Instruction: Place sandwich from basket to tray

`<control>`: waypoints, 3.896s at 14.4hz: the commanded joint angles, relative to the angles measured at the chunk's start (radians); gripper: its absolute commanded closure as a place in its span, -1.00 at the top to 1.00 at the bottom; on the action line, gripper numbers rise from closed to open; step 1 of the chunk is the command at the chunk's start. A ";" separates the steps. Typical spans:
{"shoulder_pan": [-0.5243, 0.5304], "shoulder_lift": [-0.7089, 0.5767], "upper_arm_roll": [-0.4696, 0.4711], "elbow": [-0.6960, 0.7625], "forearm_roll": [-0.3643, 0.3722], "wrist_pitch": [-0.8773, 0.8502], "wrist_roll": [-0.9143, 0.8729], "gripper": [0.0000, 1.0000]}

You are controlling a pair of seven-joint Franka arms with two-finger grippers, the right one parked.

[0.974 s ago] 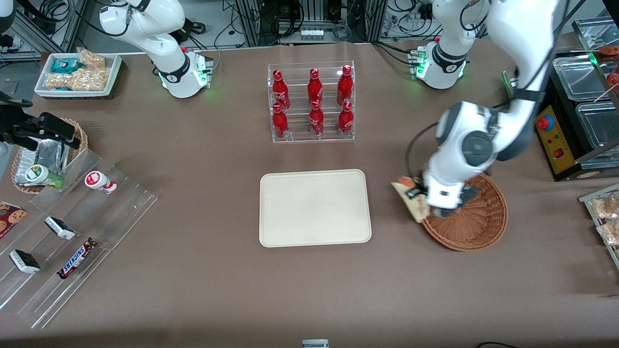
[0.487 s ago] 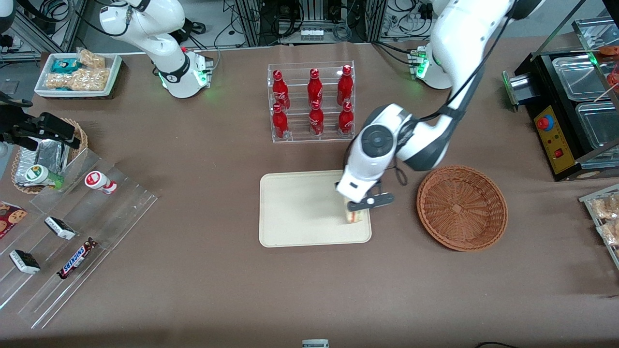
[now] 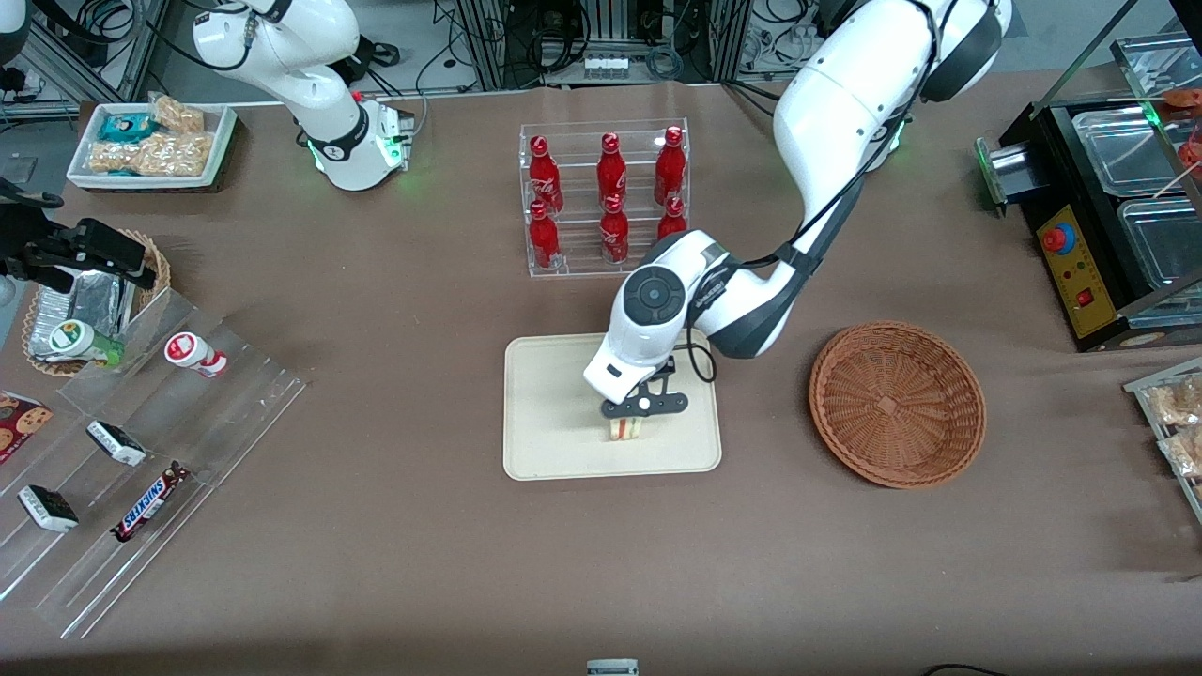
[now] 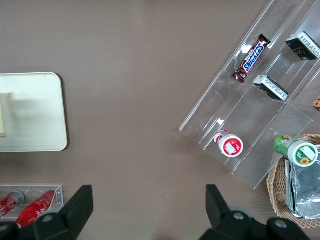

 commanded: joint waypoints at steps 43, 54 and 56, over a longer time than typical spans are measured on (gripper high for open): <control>0.467 -0.744 0.306 -0.101 -0.193 -0.660 1.054 1.00; 0.418 -0.745 0.347 -0.121 -0.196 -0.671 1.038 1.00; 0.415 -0.744 0.346 -0.121 -0.196 -0.671 1.038 1.00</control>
